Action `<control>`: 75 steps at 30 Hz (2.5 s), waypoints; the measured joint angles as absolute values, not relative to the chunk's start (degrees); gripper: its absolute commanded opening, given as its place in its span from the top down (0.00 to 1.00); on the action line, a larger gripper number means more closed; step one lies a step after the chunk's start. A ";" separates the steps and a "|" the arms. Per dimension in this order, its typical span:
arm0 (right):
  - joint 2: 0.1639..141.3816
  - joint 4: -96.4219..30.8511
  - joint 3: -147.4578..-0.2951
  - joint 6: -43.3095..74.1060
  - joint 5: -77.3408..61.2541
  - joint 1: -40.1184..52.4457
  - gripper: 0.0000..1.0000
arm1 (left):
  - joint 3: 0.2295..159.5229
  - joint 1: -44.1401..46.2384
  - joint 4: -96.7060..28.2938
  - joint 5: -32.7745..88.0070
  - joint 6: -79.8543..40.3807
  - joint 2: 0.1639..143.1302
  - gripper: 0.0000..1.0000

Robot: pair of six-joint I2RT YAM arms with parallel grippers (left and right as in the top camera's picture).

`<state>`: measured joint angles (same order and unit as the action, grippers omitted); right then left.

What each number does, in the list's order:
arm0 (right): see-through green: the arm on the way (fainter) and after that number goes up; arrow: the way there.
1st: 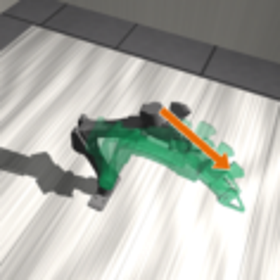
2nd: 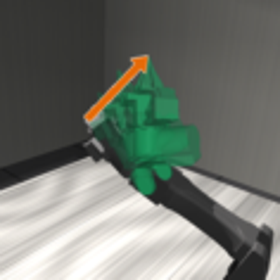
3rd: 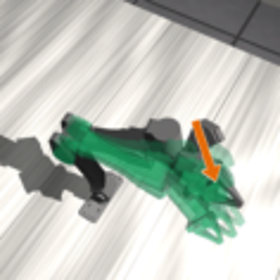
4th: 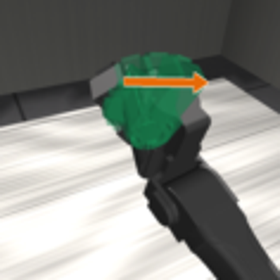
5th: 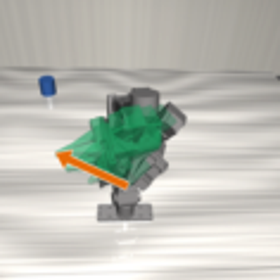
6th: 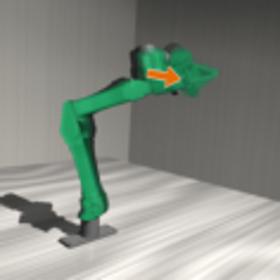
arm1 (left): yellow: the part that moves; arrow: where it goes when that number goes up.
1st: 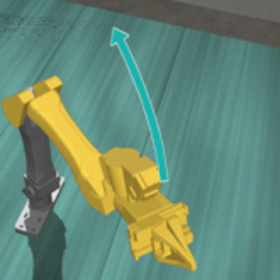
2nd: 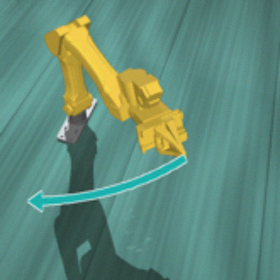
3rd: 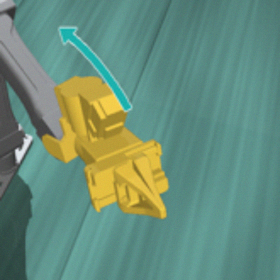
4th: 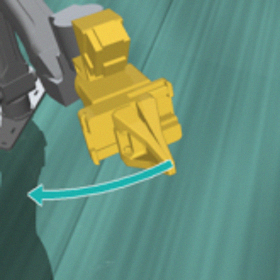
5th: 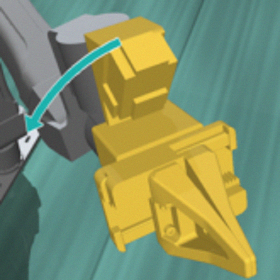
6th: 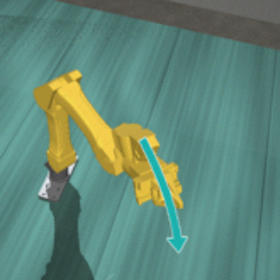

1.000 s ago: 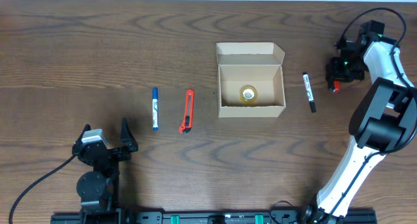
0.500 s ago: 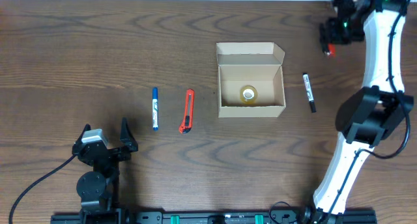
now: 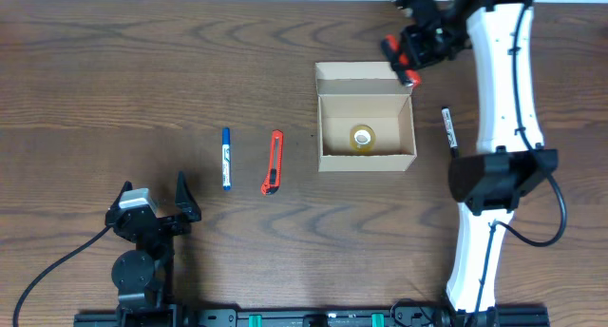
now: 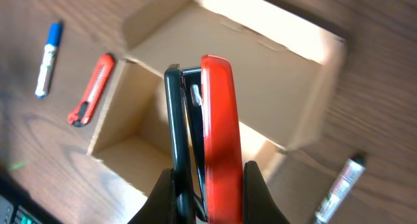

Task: Pack container
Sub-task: 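Carry the stapler into the box and release it beside the tape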

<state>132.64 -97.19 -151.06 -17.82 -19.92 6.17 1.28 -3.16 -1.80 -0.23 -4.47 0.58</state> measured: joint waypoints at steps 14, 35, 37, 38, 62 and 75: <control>132.46 -97.10 -146.32 -19.94 -14.46 18.28 0.99 | 1.28 -3.16 -1.80 -0.23 -4.47 0.58 0.05; 132.46 -96.18 -132.11 -21.54 -14.09 11.92 0.99 | 1.28 -3.16 -1.80 -0.23 -4.47 0.58 0.05; 132.46 -96.16 -132.09 -21.54 -14.55 12.12 0.99 | 1.28 -3.16 -1.80 -0.23 -4.47 0.58 0.05; 132.46 -96.14 -132.07 -21.54 -14.63 12.25 0.99 | 1.28 -3.16 -1.80 -0.23 -4.47 0.58 0.05; 132.46 -86.21 -115.13 -21.54 -15.44 14.48 0.99 | 1.28 -3.16 -1.83 -0.23 -4.47 0.58 0.05; 132.46 -85.60 -113.19 -21.50 -15.42 14.48 0.41 | 1.28 -3.16 -1.83 -0.23 -4.47 0.58 0.05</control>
<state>132.46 -85.60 -113.19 -21.50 -15.42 14.48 1.28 -3.16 -1.83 -0.23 -4.47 0.58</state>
